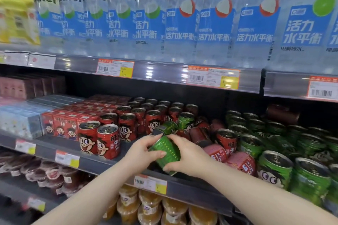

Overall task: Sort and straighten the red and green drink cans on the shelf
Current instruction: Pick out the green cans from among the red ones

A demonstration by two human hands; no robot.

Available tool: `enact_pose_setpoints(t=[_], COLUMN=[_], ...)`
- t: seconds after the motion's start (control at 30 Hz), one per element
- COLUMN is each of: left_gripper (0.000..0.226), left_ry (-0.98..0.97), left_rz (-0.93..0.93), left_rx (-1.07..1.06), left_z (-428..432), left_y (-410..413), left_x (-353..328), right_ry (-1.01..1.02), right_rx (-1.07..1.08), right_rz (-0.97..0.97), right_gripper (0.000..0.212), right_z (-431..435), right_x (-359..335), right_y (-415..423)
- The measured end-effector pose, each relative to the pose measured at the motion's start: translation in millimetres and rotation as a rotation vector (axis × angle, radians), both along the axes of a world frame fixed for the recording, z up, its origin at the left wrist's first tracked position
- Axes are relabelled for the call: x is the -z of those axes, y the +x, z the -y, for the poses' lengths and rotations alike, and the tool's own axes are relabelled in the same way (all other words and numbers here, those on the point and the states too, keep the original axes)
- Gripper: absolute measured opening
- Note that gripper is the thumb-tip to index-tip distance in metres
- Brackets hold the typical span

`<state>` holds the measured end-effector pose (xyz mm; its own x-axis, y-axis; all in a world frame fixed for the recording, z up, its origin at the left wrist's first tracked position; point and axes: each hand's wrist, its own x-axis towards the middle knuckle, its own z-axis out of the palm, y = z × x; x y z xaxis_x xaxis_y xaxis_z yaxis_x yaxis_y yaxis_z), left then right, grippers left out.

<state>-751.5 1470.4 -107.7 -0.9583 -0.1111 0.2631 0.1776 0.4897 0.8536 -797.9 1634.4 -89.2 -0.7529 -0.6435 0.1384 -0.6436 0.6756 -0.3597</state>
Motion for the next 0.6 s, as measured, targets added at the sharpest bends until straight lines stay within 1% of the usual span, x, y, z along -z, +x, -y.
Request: enact_pose_setpoints(t=[0.07, 0.2, 0.27, 0.4, 0.47, 0.53, 0.57, 0.6], left_gripper=[0.062, 0.091, 0.097, 0.103, 0.104, 0.096, 0.091, 0.087], left_ry=[-0.066, -0.097, -0.153, -0.153, -0.216, -0.291, -0.279, -0.22], left_rz=[-0.027, -0.082, -0.068, -0.019, 0.014, -0.012, -0.037, -0.057], left_rx=[-0.037, -0.045, -0.039, -0.019, -0.018, -0.081, -0.114, -0.132], left_z=[5.4, 19.2, 25.6, 34.4, 34.8, 31.6, 30.2, 29.7], left_y=[0.5, 1.4, 0.2, -5.2, -11.9, -18.3, -20.4, -21.6], left_x=[-3.4, -7.7, -4.7, -1.4, -2.2, -4.0, -4.5, -4.5], right_ry=[-0.032, -0.057, -0.049, -0.047, -0.062, -0.069, -0.077, -0.087], right_rx=[0.005, 0.017, 0.014, 0.007, 0.018, 0.027, 0.03, 0.032], right_rz=[0.019, 0.057, 0.09, 0.124, 0.11, 0.113, 0.123, 0.135], right_gripper=[0.097, 0.092, 0.091, 0.09, 0.091, 0.093, 0.093, 0.093], right_z=[6.6, 16.0, 19.5, 27.6, 31.3, 33.5, 34.5, 35.6], right_x=[0.3, 1.0, 3.2, 8.9, 10.9, 12.8, 13.6, 14.1], right_y=[-0.4, -3.8, -4.4, -5.0, -7.4, -10.1, -11.5, -12.1])
